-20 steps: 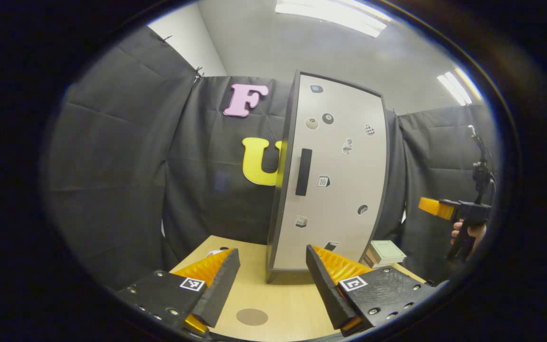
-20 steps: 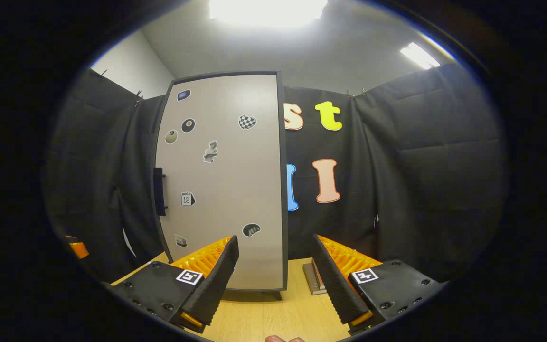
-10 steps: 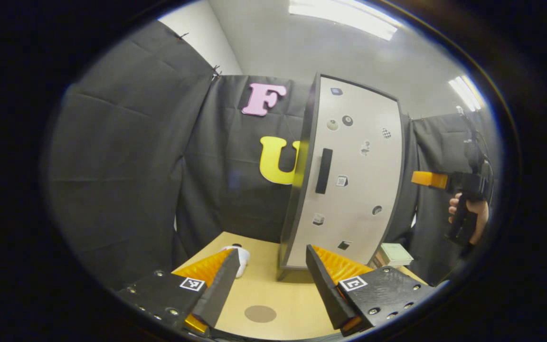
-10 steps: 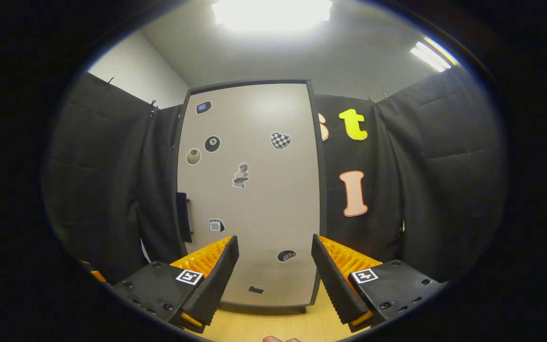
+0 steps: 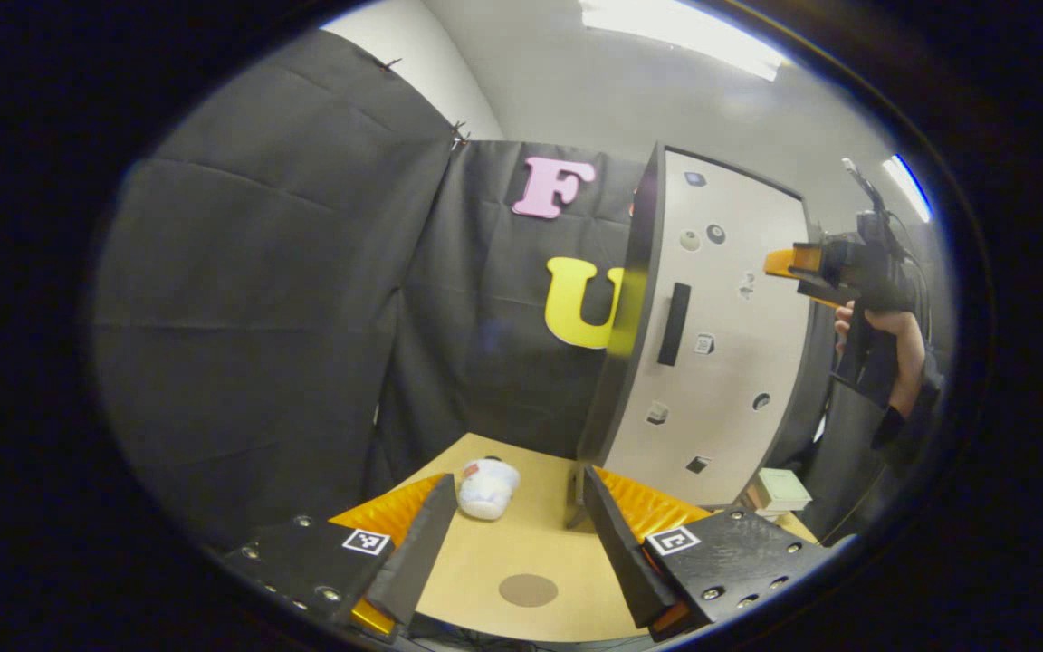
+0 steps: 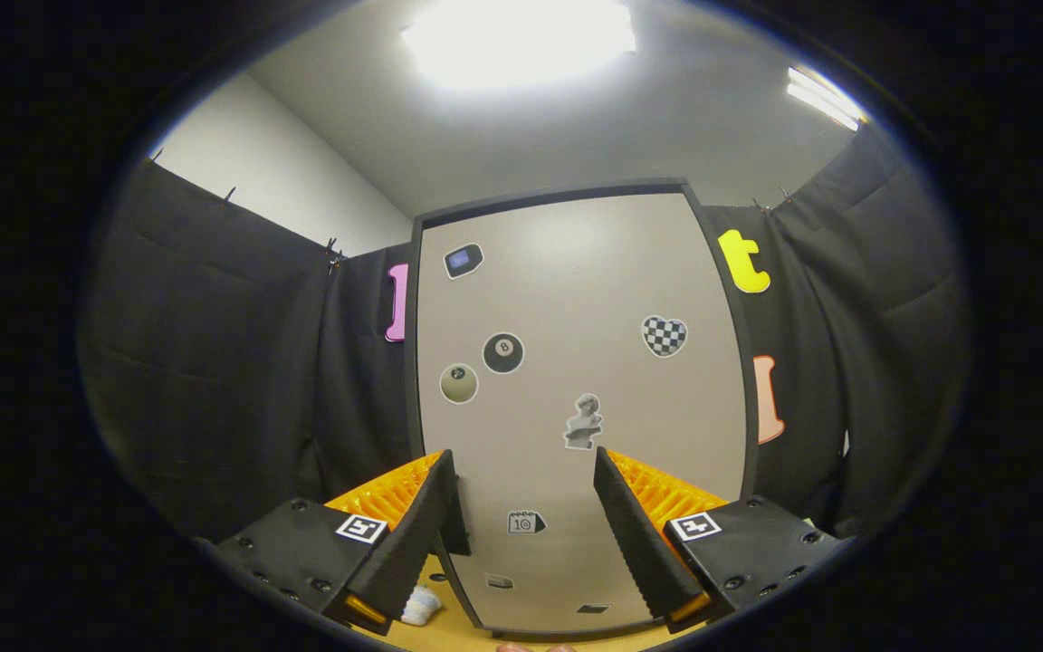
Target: Open the cabinet door with the right hand, grasp the bottle in the cabinet with the left hand and place it on the coaster, then close the cabinet door with the right hand.
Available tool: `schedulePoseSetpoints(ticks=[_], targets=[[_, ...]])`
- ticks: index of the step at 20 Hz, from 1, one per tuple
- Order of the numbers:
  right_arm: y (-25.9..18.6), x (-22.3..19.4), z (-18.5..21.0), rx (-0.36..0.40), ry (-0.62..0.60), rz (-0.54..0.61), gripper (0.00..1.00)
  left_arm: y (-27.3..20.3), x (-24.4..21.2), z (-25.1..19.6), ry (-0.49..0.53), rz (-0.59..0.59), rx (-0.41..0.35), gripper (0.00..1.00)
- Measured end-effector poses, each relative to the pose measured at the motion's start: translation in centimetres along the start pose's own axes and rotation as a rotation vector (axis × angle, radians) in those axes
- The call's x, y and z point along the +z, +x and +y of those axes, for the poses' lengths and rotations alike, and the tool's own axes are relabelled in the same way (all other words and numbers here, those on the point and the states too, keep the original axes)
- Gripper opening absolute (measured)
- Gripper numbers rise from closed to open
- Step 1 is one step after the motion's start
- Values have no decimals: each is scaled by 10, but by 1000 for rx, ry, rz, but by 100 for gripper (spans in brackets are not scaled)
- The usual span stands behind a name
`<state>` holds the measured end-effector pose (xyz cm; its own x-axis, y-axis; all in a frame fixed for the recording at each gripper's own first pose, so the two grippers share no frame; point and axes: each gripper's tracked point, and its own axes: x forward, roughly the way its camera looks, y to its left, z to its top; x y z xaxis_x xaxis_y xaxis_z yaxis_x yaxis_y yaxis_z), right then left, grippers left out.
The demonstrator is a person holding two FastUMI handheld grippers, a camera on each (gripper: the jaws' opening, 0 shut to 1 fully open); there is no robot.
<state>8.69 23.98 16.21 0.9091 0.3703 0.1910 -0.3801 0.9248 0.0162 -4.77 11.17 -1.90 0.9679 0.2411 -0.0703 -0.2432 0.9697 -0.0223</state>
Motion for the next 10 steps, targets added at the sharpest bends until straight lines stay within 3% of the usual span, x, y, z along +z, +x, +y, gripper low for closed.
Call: schedulePoseSetpoints(ticks=[4,10], targets=[[26,-14,27,23,38,23,98,-3,-2,21,-29,1,44,85],[60,-40,47,17,-8,51,98,-3,-11,57,-57,27,117,85]])
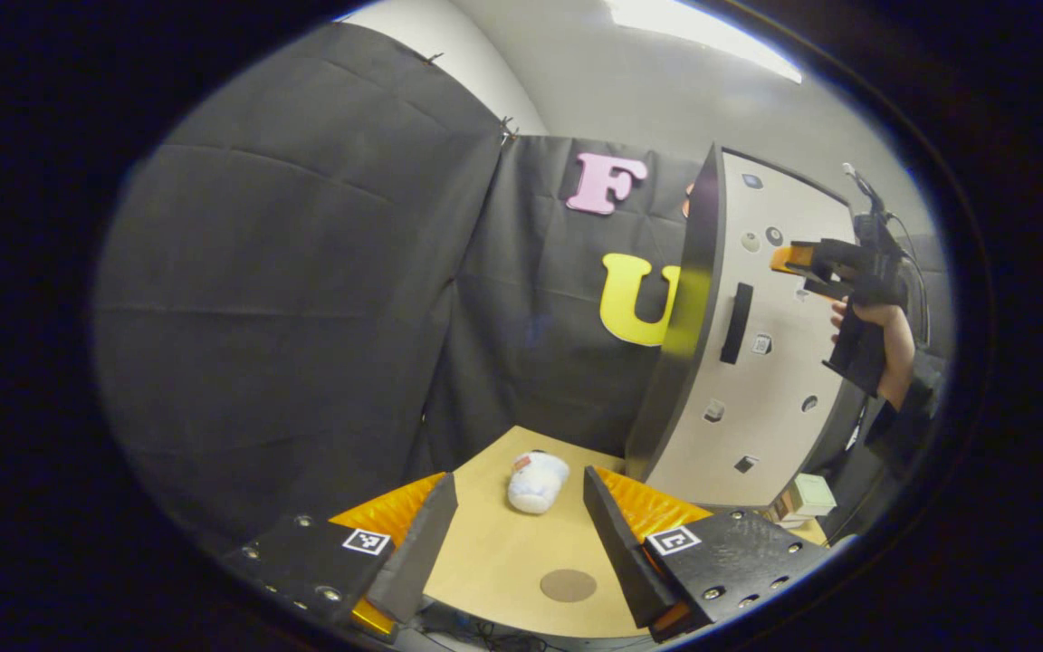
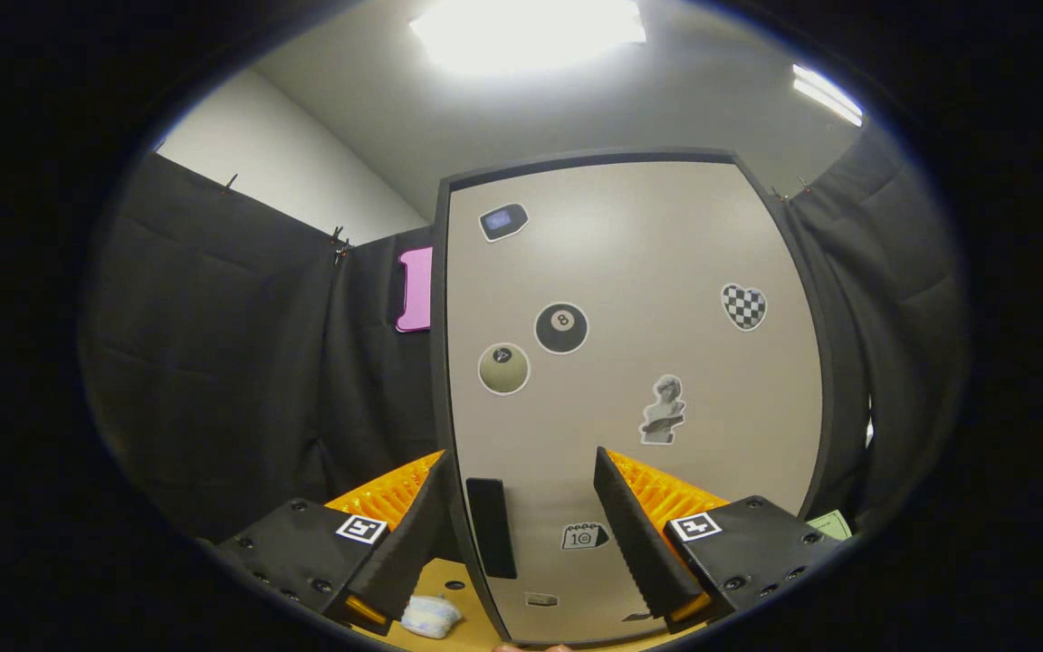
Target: Open the cabinet door with the right hand, grasp the bottle in the cabinet with the left hand and place it on the coaster, then close the cabinet door with the right hand.
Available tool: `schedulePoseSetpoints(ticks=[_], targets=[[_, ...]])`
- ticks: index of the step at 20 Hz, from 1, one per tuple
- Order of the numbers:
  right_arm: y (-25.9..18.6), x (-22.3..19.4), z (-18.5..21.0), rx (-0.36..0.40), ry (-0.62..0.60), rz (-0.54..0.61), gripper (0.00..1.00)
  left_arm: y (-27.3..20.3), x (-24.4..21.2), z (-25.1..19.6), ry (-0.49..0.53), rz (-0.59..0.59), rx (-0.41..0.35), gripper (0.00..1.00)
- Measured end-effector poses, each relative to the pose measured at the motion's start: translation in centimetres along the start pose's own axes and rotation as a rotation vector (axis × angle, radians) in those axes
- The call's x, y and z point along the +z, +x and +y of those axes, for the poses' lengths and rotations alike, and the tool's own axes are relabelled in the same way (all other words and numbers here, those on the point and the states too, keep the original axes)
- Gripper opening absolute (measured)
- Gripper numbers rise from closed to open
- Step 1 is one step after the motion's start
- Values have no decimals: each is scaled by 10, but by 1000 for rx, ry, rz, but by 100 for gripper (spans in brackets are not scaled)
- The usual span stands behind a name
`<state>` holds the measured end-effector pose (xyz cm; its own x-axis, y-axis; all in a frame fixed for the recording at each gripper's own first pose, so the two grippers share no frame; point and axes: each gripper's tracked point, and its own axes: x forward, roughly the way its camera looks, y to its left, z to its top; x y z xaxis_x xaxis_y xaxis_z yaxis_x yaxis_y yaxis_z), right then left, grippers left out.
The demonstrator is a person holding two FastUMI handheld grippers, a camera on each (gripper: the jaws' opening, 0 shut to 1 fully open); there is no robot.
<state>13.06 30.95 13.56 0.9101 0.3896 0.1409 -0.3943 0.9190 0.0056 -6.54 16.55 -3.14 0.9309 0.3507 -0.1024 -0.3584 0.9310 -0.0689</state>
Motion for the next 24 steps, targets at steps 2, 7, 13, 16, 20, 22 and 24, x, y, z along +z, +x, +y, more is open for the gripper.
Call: schedulePoseSetpoints(ticks=[2,7,13,16,20,22,24], targets=[[9,-9,7,-2,-30,12,97,2,-5,10,18,13,28,84],[32,-46,25,21,-66,80,98,8,-4,9,54,13,22,85],[50,-79,18,-51,-118,123,96,11,-12,11,132,21,28,87],[52,-86,20,-66,-124,141,79,12,-18,9,126,35,17,85],[57,-92,21,-82,-79,177,48,9,-15,8,134,22,8,86],[56,-92,21,-94,-68,191,36,9,-11,9,139,5,-1,85],[57,-92,20,-98,-72,201,31,9,-9,10,146,-3,-9,88]])
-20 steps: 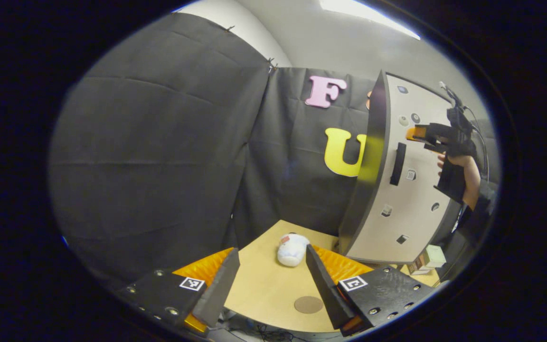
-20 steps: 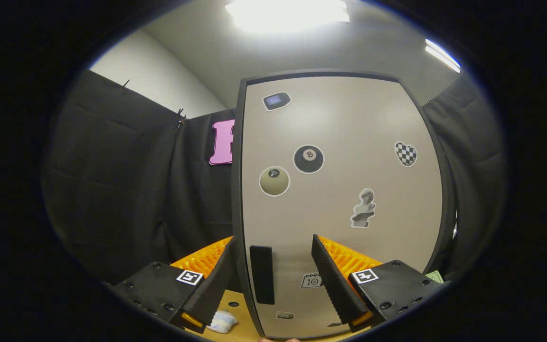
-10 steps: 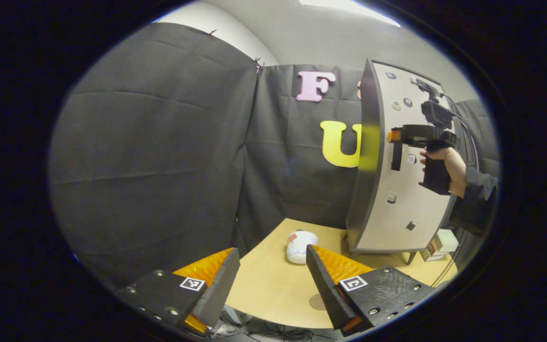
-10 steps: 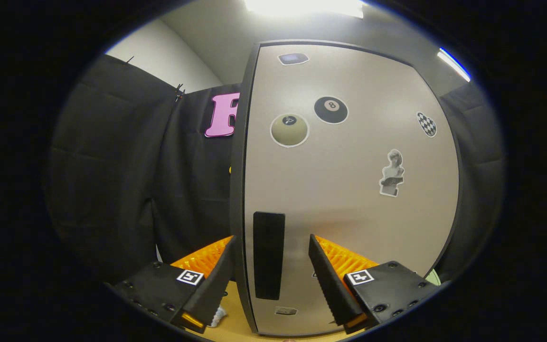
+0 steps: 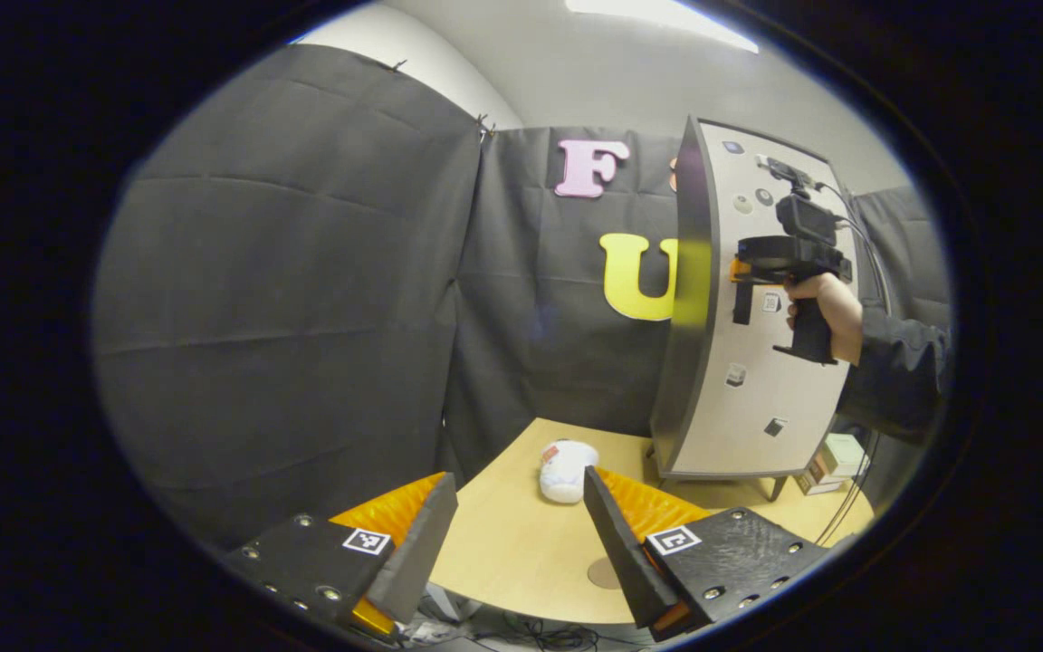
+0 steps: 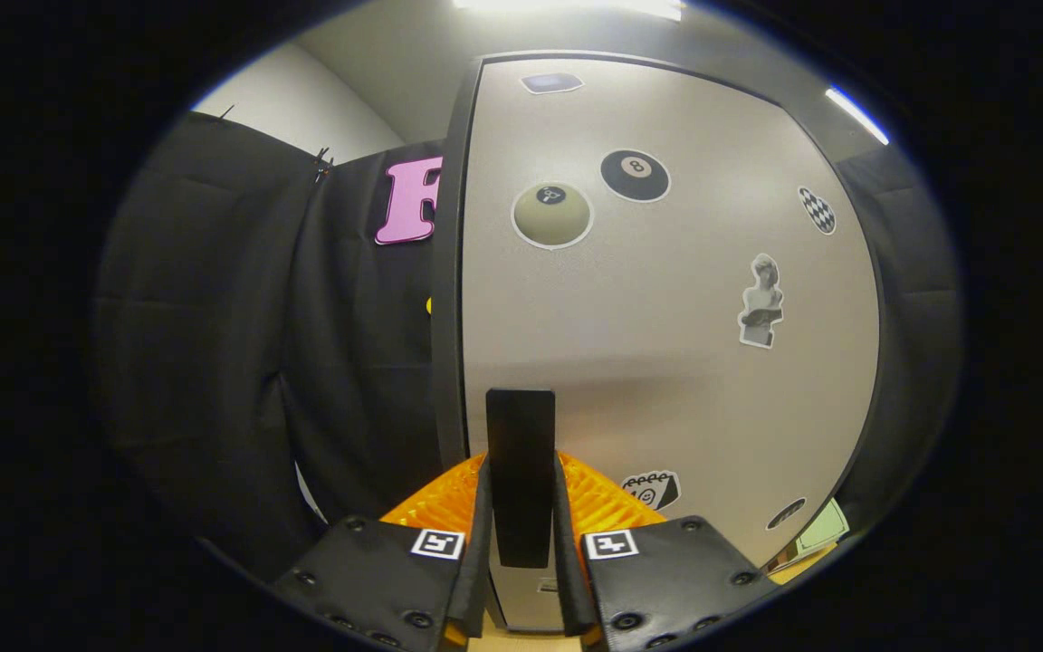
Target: Open the cabinet door with the right hand, grasp the bottle in the cabinet with the left hand and place it on the coaster, then close the cabinet door with the right hand.
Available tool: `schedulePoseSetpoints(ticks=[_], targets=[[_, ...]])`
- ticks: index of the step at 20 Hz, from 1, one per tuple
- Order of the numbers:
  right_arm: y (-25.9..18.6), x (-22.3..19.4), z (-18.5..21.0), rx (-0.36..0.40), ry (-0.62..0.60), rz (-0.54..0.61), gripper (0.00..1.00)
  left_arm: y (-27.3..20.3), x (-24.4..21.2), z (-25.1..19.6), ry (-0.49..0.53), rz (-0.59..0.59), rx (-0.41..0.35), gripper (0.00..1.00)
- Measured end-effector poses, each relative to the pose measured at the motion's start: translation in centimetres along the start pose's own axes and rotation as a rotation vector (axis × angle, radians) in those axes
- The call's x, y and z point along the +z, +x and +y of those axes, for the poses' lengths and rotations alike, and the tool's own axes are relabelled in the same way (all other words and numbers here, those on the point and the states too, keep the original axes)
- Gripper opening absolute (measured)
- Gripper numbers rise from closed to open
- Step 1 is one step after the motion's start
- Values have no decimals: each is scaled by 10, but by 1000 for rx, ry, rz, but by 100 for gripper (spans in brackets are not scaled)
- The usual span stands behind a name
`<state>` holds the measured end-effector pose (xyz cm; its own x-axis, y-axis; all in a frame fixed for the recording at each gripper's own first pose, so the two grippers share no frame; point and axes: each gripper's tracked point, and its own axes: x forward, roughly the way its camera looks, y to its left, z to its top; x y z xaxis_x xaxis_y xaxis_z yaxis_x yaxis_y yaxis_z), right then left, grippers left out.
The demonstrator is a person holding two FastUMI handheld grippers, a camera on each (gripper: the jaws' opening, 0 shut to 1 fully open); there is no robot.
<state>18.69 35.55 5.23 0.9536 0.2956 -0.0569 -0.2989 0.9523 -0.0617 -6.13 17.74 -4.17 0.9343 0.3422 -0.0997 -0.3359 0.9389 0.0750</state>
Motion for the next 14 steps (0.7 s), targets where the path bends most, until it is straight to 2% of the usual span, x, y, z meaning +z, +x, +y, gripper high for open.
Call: schedulePoseSetpoints(ticks=[1,5,8,9,14], targets=[[-1,1,0,3,-1,5,31,0,-2,0,2,6,0,85],[-1,-1,1,44,15,32,28,-6,-10,-7,-1,25,-15,86],[-4,-2,1,77,-10,44,20,-19,-13,-12,11,15,-33,88],[-5,-2,1,84,-18,47,20,-15,-15,-13,12,20,-38,85],[-22,-2,1,142,-20,42,20,-14,-16,-20,22,37,-73,87]])
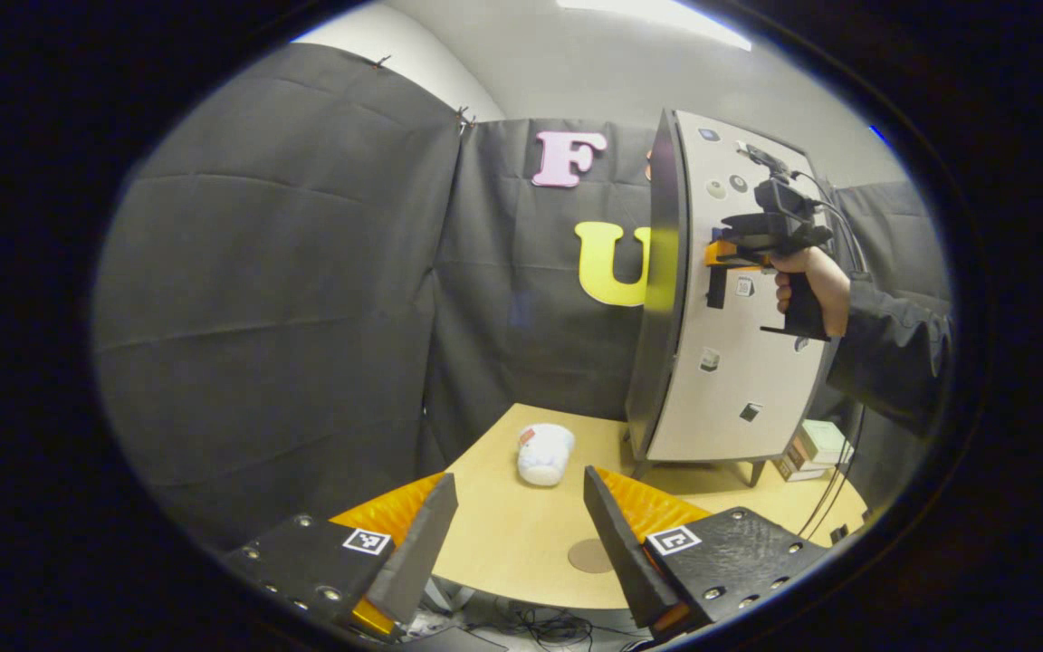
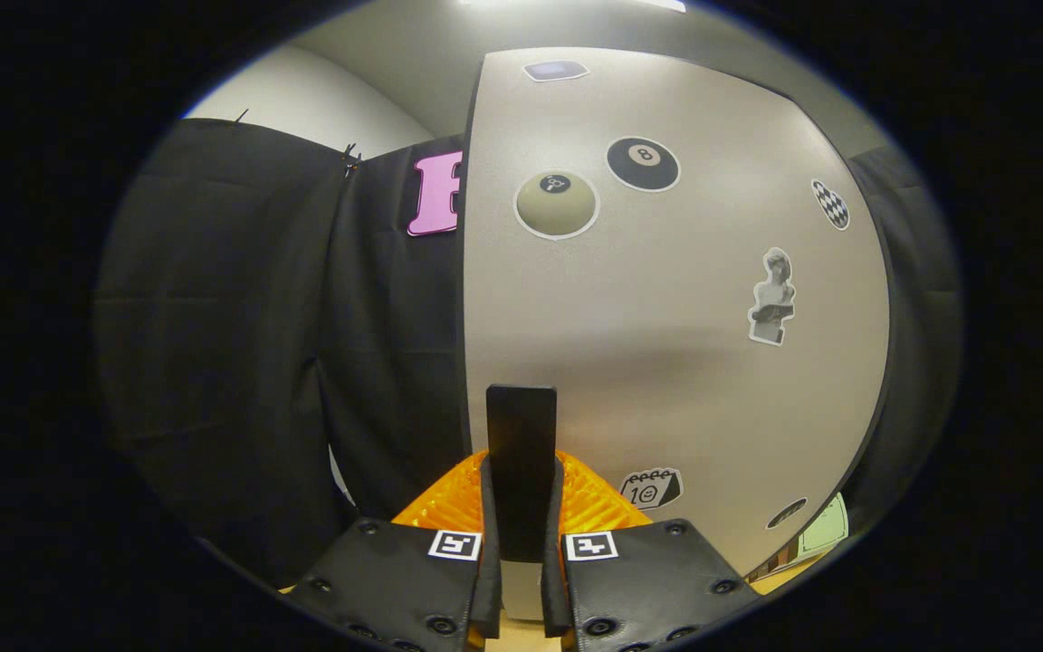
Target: Open the cabinet door with the right hand, grasp the bottle in the cabinet with the left hand and place it on the coaster, then close the cabinet door with the right hand.
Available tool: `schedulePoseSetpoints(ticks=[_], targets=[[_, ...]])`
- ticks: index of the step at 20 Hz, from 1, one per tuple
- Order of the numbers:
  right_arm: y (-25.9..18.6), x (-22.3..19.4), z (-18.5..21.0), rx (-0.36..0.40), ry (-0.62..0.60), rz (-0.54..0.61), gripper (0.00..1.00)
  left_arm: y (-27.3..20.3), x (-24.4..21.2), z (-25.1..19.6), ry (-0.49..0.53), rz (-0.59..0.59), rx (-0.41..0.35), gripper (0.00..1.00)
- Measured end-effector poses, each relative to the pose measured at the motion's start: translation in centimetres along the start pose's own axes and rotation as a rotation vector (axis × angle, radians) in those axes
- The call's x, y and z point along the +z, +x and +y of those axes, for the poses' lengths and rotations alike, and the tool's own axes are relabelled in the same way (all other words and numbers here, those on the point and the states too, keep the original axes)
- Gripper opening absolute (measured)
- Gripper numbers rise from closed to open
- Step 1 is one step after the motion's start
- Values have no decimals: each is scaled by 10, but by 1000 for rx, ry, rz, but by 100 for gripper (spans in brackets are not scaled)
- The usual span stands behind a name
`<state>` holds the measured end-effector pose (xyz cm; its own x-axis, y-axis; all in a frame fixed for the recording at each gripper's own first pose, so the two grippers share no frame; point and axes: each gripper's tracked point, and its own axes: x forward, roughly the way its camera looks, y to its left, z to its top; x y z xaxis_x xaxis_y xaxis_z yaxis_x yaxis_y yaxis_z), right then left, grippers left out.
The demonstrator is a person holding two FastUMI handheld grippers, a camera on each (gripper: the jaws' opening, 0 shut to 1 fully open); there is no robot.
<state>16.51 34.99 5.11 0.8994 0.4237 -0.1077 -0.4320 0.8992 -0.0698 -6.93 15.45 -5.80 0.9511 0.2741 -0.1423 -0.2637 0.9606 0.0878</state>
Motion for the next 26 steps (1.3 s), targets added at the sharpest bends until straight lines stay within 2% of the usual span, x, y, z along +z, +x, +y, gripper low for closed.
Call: schedulePoseSetpoints(ticks=[3,6,8,13,15,16,23,26], targets=[[-17,0,1,49,-31,-19,20,7,-5,-15,22,14,-10,85],[-36,-1,1,105,5,-4,20,0,-12,-25,-24,18,-8,87],[-43,-2,-4,123,-5,-4,20,-6,-9,-33,-56,1,-14,85],[-53,-4,-15,199,35,20,20,-7,-2,-33,-57,-22,-3,85],[-56,-4,-19,208,30,24,18,-6,8,-38,-81,-41,-14,86],[-57,-3,-21,211,29,27,20,-5,10,-39,-84,-46,-12,86],[-71,-8,-31,241,52,47,19,4,25,-54,-44,-65,-53,88],[-77,-9,-38,248,84,61,20,7,24,-68,-40,-53,-87,85]])
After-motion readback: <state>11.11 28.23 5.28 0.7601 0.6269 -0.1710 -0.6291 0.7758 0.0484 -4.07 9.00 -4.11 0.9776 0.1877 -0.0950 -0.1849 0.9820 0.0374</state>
